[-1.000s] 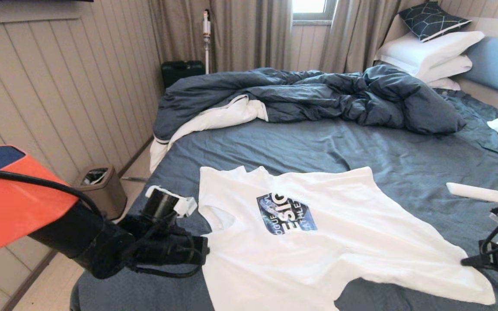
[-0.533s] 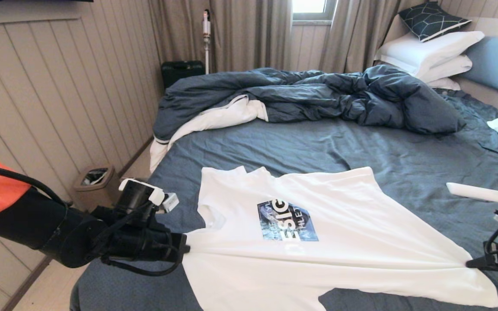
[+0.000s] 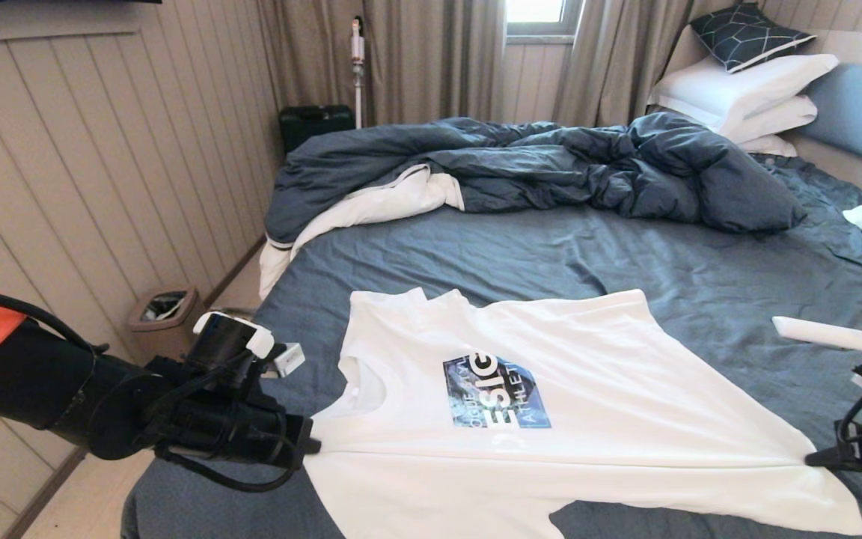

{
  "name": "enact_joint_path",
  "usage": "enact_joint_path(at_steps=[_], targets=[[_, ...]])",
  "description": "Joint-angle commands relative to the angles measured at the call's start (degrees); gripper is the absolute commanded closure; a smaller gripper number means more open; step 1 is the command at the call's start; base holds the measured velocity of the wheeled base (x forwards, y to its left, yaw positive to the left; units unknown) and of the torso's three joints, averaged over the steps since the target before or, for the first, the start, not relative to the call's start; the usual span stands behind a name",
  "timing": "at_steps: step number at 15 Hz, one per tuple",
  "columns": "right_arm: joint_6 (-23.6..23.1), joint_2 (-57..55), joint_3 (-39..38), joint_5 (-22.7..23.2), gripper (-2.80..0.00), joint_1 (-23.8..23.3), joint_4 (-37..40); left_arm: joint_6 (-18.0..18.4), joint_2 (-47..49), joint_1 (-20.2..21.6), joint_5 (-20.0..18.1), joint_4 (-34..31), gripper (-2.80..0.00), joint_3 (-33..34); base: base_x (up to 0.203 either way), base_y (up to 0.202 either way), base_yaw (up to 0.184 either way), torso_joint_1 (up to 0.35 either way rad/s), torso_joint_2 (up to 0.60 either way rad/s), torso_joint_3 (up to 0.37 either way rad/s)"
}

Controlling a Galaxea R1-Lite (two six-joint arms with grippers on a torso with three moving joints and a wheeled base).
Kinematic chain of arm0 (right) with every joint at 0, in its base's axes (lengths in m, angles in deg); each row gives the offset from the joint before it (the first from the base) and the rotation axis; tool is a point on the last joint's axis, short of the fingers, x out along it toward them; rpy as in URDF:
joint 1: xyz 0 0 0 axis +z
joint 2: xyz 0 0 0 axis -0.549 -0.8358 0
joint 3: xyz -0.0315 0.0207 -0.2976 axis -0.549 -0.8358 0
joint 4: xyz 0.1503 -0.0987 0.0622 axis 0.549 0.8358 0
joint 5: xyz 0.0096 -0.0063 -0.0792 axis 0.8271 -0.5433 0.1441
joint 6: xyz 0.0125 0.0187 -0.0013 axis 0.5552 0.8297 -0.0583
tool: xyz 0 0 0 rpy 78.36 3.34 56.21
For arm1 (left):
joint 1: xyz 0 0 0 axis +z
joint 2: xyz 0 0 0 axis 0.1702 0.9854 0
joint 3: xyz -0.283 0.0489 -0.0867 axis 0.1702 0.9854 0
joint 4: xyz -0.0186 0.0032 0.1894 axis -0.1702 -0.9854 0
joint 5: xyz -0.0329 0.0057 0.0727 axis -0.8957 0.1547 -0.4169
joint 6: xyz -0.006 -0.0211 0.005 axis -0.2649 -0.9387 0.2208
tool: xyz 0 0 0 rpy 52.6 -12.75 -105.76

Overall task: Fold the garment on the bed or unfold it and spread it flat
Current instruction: Unford the white T-shirt

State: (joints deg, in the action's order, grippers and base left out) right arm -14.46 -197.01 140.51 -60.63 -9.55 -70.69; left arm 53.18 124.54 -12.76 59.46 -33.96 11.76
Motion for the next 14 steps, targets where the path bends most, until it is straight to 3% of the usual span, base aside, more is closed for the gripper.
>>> enact_joint_path(at_steps=[1,2,3,14], targets=[[-0.1,0.0,-0.5,0.3,0.0,0.2,0.0,-0.1,0.3,-0.2,-0.2,0.2,0.0,-0.4,0.0,0.0,0.0,0.0,0.0,0.0],[-0.2,0.0,-0.8,0.3,0.0,0.3,0.0,-0.2,0.3,-0.5,-0.2,0.2,0.0,-0.4,0.0,0.0,0.0,0.0,0.0,0.0],[-0.7,0.0,-1.3,0.2,-2.8,0.5,-0.1,-0.2,0.2,-1.2,-0.2,0.2,-2.8,-0.4,0.0,0.0,0.0,0.0,0.0,0.0],[-1.8,4.3,-4.8,0.7,-2.8,-3.0,0.0,-3.1,-5.2,-2.2,-0.3,0.3,-2.8,5.2,0.0,0.0,0.0,0.0,0.0,0.0]])
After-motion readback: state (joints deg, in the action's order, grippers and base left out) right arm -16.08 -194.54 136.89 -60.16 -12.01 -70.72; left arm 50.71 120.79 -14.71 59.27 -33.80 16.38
